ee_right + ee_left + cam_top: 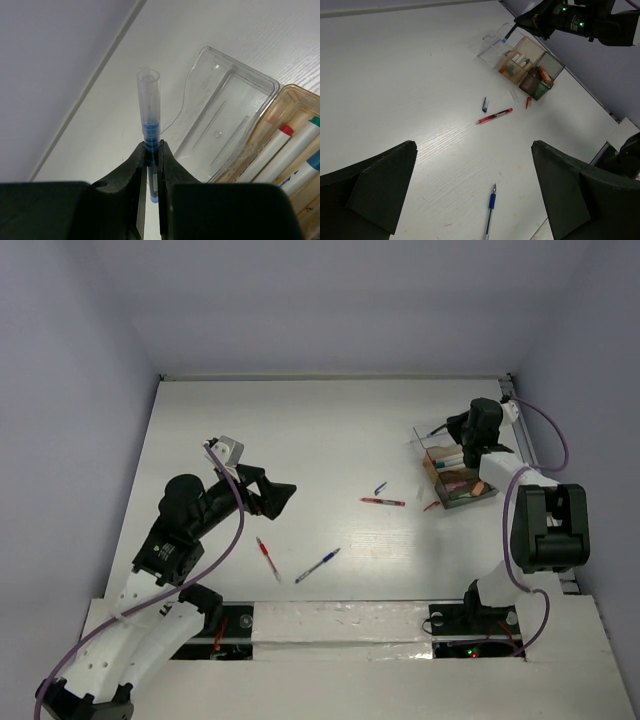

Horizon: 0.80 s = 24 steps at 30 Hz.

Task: Sort the stationery into containers
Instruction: Place the pen in the storage box.

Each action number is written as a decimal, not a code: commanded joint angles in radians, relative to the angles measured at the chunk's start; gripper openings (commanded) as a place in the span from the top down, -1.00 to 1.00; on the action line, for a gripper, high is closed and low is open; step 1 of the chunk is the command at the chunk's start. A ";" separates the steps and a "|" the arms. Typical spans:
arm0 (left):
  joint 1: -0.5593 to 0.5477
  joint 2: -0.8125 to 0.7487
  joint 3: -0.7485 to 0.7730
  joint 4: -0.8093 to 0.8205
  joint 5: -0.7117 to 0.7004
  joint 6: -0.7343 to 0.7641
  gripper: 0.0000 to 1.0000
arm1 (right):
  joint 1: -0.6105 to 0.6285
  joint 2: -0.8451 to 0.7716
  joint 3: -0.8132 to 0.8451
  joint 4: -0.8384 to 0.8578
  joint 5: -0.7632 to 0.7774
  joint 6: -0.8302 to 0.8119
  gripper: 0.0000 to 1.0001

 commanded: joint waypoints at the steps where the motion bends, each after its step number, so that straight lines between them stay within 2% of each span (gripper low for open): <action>1: -0.004 -0.004 0.003 0.025 -0.005 0.013 -0.98 | -0.006 0.035 0.064 0.014 0.015 0.000 0.99; 6: -0.004 0.000 0.003 0.026 -0.001 0.013 -0.98 | -0.006 0.086 0.073 0.005 -0.023 0.022 0.81; 8: -0.004 0.000 0.003 0.026 -0.001 0.013 -0.98 | -0.006 0.084 0.061 0.011 -0.031 0.032 0.66; 9: -0.004 0.002 0.003 0.028 0.000 0.013 -0.98 | -0.006 0.084 0.055 0.014 -0.035 0.032 0.55; 10: -0.004 0.000 0.003 0.028 0.002 0.010 -0.98 | -0.006 0.083 0.050 0.006 -0.040 0.031 0.31; 12: -0.004 0.000 0.003 0.029 0.003 0.010 -0.98 | -0.006 0.077 0.058 -0.020 -0.042 0.026 0.04; 13: -0.004 0.002 0.003 0.029 0.005 0.011 -0.98 | -0.006 0.066 0.064 -0.041 -0.046 0.016 -0.20; 16: -0.004 -0.006 0.003 0.031 0.003 0.010 -0.98 | -0.006 0.037 0.070 -0.078 -0.054 -0.018 -0.48; 20: -0.004 -0.013 0.003 0.032 0.000 0.008 -0.98 | -0.006 -0.073 0.038 -0.127 -0.080 -0.086 -0.52; 23: -0.004 -0.023 0.005 0.031 -0.006 0.008 -0.98 | -0.006 -0.143 0.021 -0.170 -0.195 -0.165 -0.51; 24: -0.004 -0.029 0.005 0.029 -0.009 0.007 -0.98 | 0.010 -0.188 0.015 -0.194 -0.280 -0.185 -0.49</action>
